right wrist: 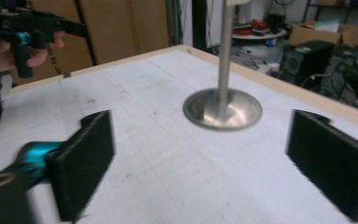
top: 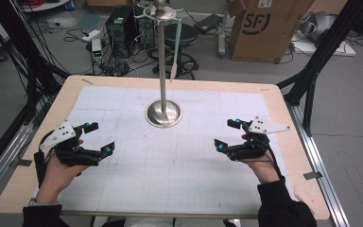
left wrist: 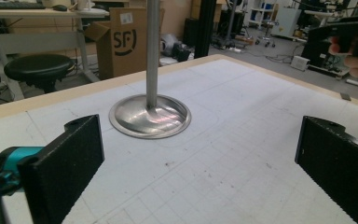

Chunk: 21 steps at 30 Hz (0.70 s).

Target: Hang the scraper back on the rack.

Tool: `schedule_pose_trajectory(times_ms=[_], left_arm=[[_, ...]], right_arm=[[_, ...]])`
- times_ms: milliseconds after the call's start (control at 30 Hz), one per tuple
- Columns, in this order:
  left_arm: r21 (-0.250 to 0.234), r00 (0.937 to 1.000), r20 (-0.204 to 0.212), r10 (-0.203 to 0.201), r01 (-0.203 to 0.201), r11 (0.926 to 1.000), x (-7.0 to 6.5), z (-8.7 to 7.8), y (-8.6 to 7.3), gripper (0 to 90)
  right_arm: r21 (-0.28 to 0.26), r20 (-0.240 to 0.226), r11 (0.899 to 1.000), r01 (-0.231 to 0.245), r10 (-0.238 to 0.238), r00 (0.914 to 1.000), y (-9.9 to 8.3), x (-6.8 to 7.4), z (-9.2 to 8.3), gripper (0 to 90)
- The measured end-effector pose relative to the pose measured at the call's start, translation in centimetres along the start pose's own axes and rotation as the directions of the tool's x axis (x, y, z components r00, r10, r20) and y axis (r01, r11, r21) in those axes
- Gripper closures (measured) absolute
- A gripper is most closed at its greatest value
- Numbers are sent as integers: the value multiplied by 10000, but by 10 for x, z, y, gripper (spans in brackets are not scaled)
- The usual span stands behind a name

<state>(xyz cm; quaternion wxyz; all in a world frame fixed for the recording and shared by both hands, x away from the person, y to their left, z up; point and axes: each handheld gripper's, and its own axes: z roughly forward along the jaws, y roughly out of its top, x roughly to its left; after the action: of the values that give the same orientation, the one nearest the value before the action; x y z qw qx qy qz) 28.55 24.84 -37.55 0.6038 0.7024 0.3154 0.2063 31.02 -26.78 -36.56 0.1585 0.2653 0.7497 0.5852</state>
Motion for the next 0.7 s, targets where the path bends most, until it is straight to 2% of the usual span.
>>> schedule_pose_trajectory(times_ms=[67, 133, 200, 233, 300, 367, 467, 600, 700], left_arm=[[10, 10000, -27, -22, 22, 10000, 2, 2, -2, 17], [36, 10000, -47, -73, 73, 10000, 4, 3, -4, 17], [-26, 9998, 126, -125, 125, 9999, 6, 4, -6, 17], [-80, 9998, 183, -71, 73, 9999, 6, 5, -7, 17], [-81, 9998, 176, -24, 26, 10000, 7, 5, -8, 17], [-56, 9998, 167, -106, 107, 9999, 8, 6, -9, 17], [-37, 9999, 115, -73, 73, 10000, 9, 7, -10, 17], [210, 9999, -109, -81, 83, 9997, 12, 9, -15, 17], [354, 9995, -290, -135, 145, 9993, 13, 10, -18, 17]], right_arm=[[53, 250, 9990, -433, 431, 9988, -10, -2, -5, 1], [-211, 362, 9968, -777, 784, 9963, -19, -4, -10, 1], [-85, 663, 9968, -794, 797, 9946, -24, -6, -13, 1], [-319, 1116, 9958, -860, 890, 9898, -29, -9, -19, 1], [-449, 1267, 9949, -898, 948, 9874, -32, -11, -22, 1], [-552, 1698, 9949, -848, 930, 9811, -38, -14, -28, 1], [-615, 2125, 9930, -1011, 1119, 9707, -48, -24, -37, 1], [-674, 2449, 9880, -1392, 1517, 9576, -61, -33, -46, 2], [-627, 2537, 9873, -1461, 1573, 9544, -65, -36, -45, 1]])
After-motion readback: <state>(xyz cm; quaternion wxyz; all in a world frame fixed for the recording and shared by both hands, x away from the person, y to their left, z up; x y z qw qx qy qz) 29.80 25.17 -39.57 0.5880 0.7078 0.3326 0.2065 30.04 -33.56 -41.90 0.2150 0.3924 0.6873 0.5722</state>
